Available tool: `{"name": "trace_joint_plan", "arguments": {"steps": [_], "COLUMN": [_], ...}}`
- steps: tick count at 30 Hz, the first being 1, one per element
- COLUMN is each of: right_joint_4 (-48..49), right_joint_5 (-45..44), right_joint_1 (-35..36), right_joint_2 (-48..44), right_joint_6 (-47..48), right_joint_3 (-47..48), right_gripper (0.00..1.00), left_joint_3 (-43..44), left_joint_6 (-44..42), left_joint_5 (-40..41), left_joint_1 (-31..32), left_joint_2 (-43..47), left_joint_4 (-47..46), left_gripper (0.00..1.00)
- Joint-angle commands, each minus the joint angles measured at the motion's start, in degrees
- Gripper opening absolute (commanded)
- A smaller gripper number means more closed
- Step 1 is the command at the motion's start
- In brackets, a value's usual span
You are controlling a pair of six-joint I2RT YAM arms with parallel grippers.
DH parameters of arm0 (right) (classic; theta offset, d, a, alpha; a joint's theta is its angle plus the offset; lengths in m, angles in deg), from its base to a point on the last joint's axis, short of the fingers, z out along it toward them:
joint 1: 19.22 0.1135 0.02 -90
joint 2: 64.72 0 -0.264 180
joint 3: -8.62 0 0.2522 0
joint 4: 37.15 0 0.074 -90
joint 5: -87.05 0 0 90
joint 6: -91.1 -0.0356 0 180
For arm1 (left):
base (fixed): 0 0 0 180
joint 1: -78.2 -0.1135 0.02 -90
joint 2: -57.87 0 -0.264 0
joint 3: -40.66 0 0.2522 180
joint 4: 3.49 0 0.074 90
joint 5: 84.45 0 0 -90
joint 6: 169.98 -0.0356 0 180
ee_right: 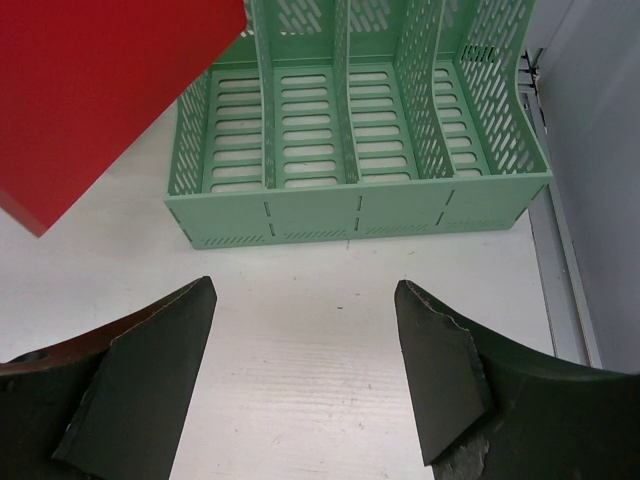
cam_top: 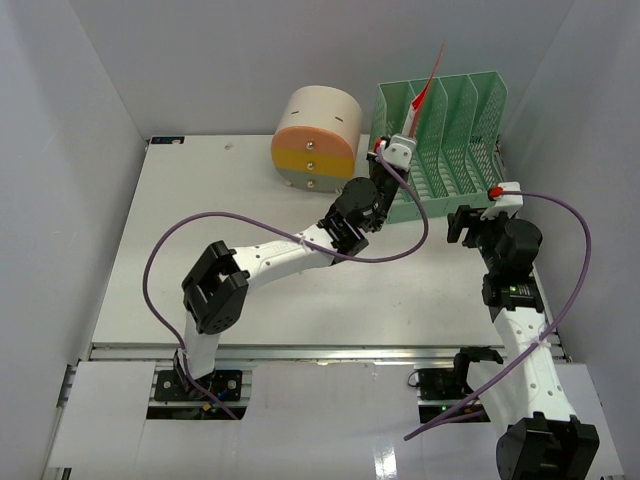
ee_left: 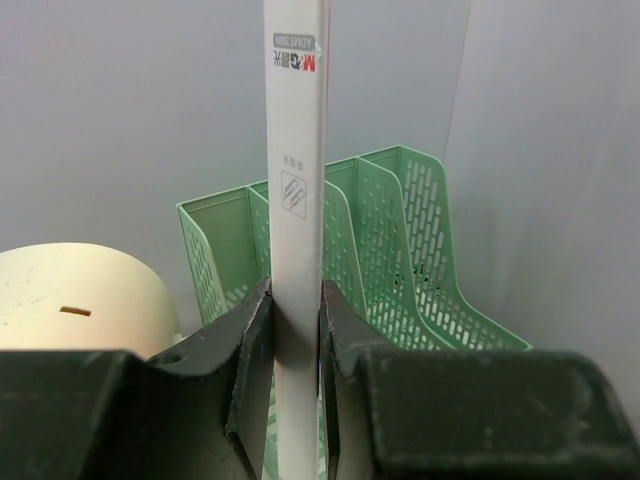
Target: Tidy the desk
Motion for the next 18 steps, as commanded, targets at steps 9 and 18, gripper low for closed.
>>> {"name": "trace_joint_plan", "arguments": {"steps": [9, 18], "right_joint_4": [4.3, 4.3], "right_joint_5": [1.5, 2.2], "right_joint_1": [-1.6, -2.2], "right_joint_2": [-1.9, -2.1], "right_joint_6": [-0.8, -2.2], "right_joint_3": [-0.9, -1.1], "right_gripper": [0.79, 0.79], "left_joint_3": [13.6, 22.5], "left_joint_6": [-1.7, 1.1], "left_joint_5": [3.8, 3.7], "left_joint_1": [-1.8, -3.0], "left_joint_2": [-7.0, -13.3], "left_joint_4": [0.6, 3.3], "left_gripper": [0.00, 0.00]}}
